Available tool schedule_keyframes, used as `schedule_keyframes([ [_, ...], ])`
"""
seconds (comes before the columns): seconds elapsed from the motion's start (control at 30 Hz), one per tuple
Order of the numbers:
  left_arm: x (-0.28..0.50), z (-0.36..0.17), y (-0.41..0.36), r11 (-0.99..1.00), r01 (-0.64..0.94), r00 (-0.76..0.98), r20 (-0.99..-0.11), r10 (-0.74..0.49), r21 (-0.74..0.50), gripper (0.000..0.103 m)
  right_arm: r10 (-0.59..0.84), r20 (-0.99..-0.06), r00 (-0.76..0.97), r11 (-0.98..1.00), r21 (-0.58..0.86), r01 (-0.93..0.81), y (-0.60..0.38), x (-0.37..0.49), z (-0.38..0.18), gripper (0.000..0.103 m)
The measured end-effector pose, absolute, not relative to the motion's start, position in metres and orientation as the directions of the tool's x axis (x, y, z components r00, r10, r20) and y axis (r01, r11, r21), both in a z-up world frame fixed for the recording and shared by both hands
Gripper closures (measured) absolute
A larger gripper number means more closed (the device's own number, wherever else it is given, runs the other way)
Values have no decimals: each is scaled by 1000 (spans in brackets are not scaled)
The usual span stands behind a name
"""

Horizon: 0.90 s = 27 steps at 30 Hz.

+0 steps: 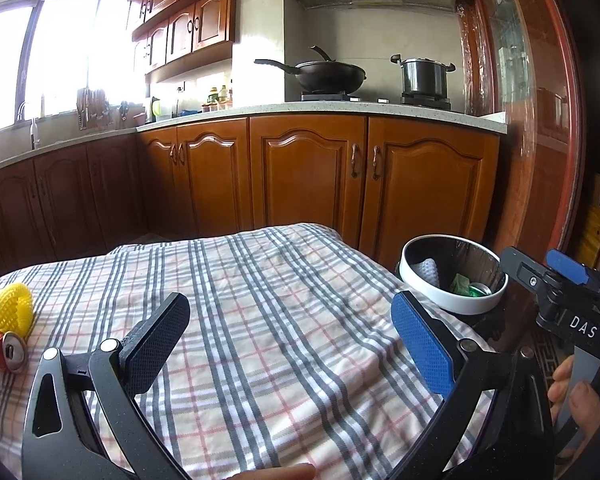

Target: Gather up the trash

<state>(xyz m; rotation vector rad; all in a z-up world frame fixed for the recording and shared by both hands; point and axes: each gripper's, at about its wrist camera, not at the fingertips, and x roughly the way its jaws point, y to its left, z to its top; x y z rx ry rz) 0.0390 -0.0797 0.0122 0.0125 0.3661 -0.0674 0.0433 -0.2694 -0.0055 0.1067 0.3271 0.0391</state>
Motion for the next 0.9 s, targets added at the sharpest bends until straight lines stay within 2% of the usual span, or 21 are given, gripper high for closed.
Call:
schedule_keyframes([
  [0.9,40,12,-79,997,75,931,-359,-71,-4,0,63,-317,946,993,115,-27,-269,43,-5,0],
])
